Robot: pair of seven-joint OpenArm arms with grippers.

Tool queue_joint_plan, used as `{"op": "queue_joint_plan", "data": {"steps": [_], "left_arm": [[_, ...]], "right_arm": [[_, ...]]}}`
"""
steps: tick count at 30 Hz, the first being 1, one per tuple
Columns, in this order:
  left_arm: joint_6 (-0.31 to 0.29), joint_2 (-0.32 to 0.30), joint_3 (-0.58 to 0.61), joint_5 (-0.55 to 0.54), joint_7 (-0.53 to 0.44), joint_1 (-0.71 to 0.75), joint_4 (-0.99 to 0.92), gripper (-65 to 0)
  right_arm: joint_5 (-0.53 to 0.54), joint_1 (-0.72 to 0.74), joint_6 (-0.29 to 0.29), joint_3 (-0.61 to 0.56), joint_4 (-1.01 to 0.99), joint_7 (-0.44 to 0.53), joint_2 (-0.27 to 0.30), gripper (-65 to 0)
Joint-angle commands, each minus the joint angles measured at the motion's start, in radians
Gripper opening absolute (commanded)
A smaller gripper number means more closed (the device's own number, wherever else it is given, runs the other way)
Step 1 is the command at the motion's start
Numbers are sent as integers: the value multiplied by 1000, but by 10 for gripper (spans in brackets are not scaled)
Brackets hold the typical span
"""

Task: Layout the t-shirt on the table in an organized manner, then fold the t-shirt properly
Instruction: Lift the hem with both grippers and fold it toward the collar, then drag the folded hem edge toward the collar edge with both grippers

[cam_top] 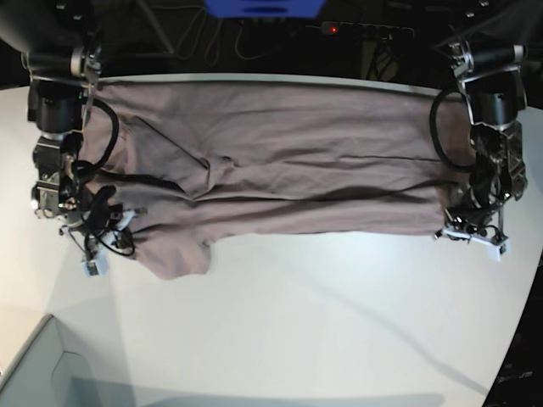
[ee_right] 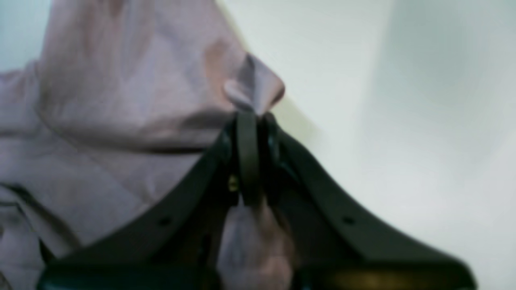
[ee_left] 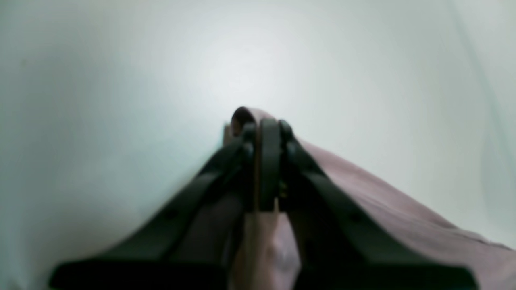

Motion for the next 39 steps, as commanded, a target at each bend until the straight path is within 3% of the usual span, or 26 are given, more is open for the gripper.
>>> {"op": "queue_joint_plan", "data": {"steps": [1,9,16,25,35,39], "left_arm": [[-7,-16,-3,-7,-21,-44,21,-648],[-7,-16,-10,-7,-16,-56,73,-648],[-7,-14,-10,-7,-16,-50,130,-648],[-9,-14,-10,-9,-24,-38,130,-648],[-10,-16,-11,-9,-30,-43,140,-648],[-10,-14,-2,-9,-96,-35,199,-648]], "right_arm": [[18,39,12,11,21,24,13,-650],[18,19,12,39,182,21,5,-650],[19,-58,12,40,351,23,-39,-650],[24,-234,12,42,564,23,-79,-650],[24,-389,13,164,745,24,-160,-650],[24,-451,15,170,788,24,-182,-650]]}}
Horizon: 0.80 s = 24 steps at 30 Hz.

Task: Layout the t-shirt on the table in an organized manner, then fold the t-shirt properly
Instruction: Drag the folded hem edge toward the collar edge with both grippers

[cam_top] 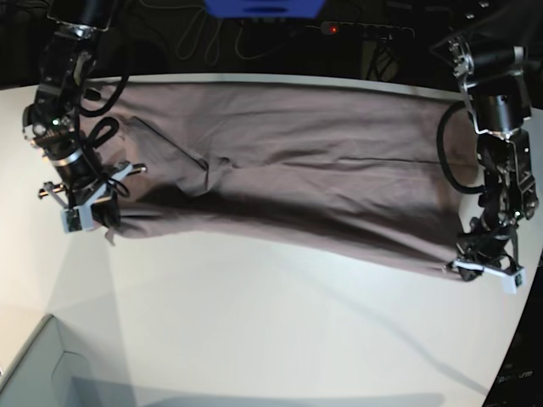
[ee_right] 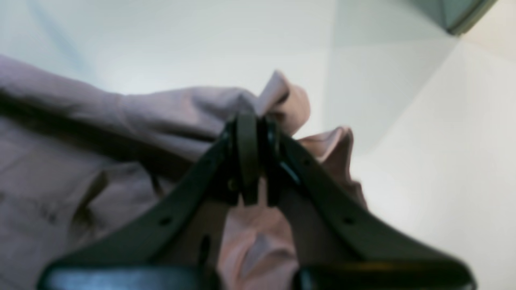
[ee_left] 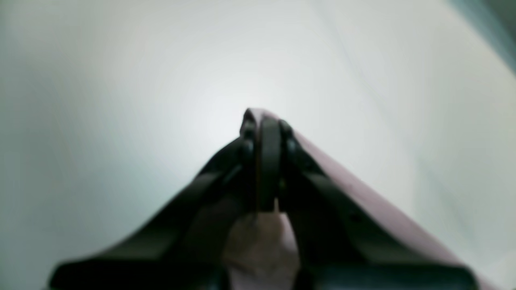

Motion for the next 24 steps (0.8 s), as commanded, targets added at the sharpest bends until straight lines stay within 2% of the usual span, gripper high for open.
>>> {"op": "queue_joint_plan", "data": {"steps": [1,6,10,12,20,24], "left_arm": [[-7,-16,0,-9,-40,-28,27,-648],[-21,-16,0,-9,-106,-28,33,-648],[-153,9,-1,-7,-149,0,33,-648],[-186,10,0,-4,-155,11,33,-648],[-195,4,-16,-9,-160,101,60,-648],[-197,12,-99,-9,-160,160,149,-648]], "right_arm": [[15,-2,11,0,28,27,-1,-650],[15,-54,11,0,51,27,-42,-650],[15,-73,11,0,62,27,-59,-650],[15,-86,11,0,70,27,-59,-650],[15,-132,11,20,111,28,-56,-650],[15,-171,11,26,162,28,-59,-650]]}}
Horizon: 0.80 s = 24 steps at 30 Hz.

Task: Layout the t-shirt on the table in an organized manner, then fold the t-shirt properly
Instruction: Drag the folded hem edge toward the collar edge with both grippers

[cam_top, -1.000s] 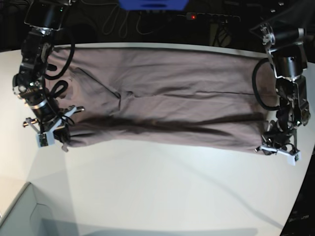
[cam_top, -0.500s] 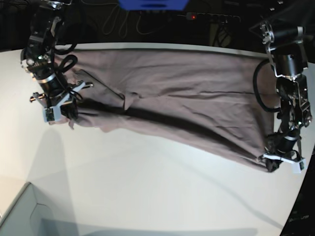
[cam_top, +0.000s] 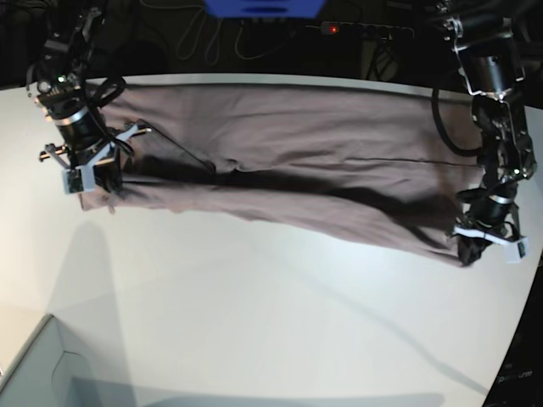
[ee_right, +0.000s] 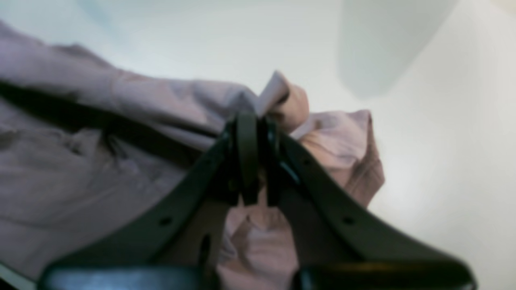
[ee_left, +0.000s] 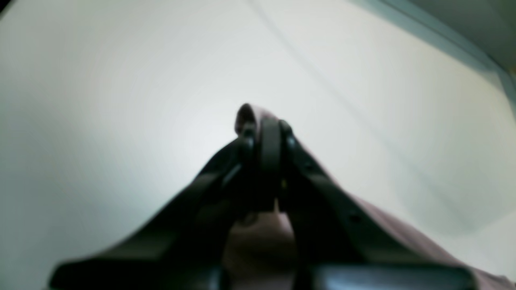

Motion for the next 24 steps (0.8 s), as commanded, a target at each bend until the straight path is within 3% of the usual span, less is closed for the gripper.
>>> {"op": "queue_joint_plan", "data": {"steps": [1,8,15,24], "left_arm": [[-5,-17,-17,-14,-29,-8,40,-648],[-5,-9,-29,-14,-29,99,160,-648],[-6,33,-135,-14,-29,211,274,-648],[-6,57,-160,-14,-29,306,283,-648]], "right_arm": [[17,-7,12,1,28,27,2,-650],[17,-36,12,5,34,27,2,-650],[17,-48,13,38,18,27,4,-650],[17,-77,13,38,17,27,4,-650]]}}
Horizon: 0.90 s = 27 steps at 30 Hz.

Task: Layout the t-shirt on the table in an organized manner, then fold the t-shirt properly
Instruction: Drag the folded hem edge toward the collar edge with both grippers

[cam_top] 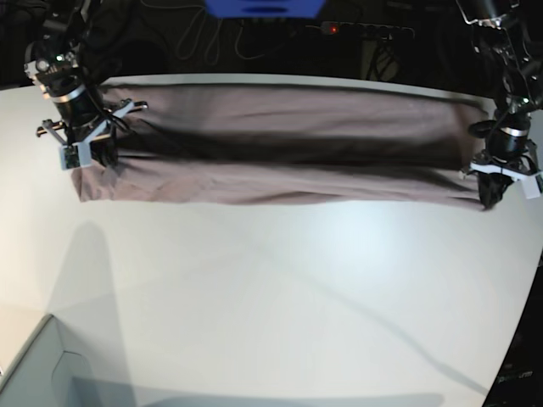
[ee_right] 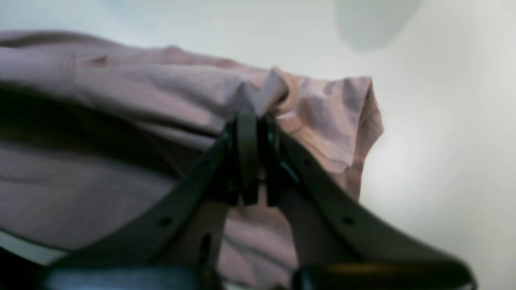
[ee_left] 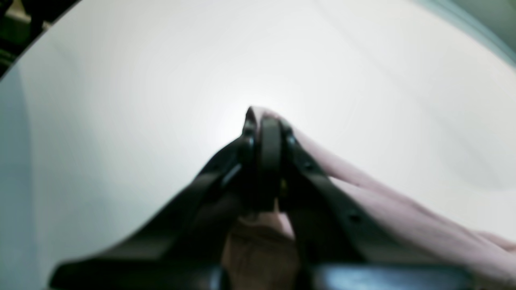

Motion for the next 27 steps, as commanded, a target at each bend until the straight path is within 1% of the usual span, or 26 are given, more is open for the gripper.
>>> {"op": "queue_joint_plan", "data": {"steps": [1,3,6,10,18,25,27], "left_arm": [[-4,-11,-6,-11,-27,2,17,-648],[-4,-9,-2,-11,-27,6,4,-648],[-4,-9,-2,-11,-27,-3,-66,-648],[-4,-14,-3,-11,-27,-46,-114,-648],[-4,-22,0,-6,-27,-121,-46,-648],[-4,-23,1,-5,-24,-196,-42,-648],[-4,-37,1,-5,-24,-212,-45,-648]], "right_arm": [[11,3,13,4,15,26,9,-650],[11,-5,13,4,14,26,9,-650],[11,-33,13,-2,15,26,9,-650],[11,-57,13,-4,15,26,-3,-650],[11,-63,13,-1,15,26,-11,-650],[11,-63,13,1,14,26,-13,-650],[11,-63,13,1,14,26,-13,-650]]}}
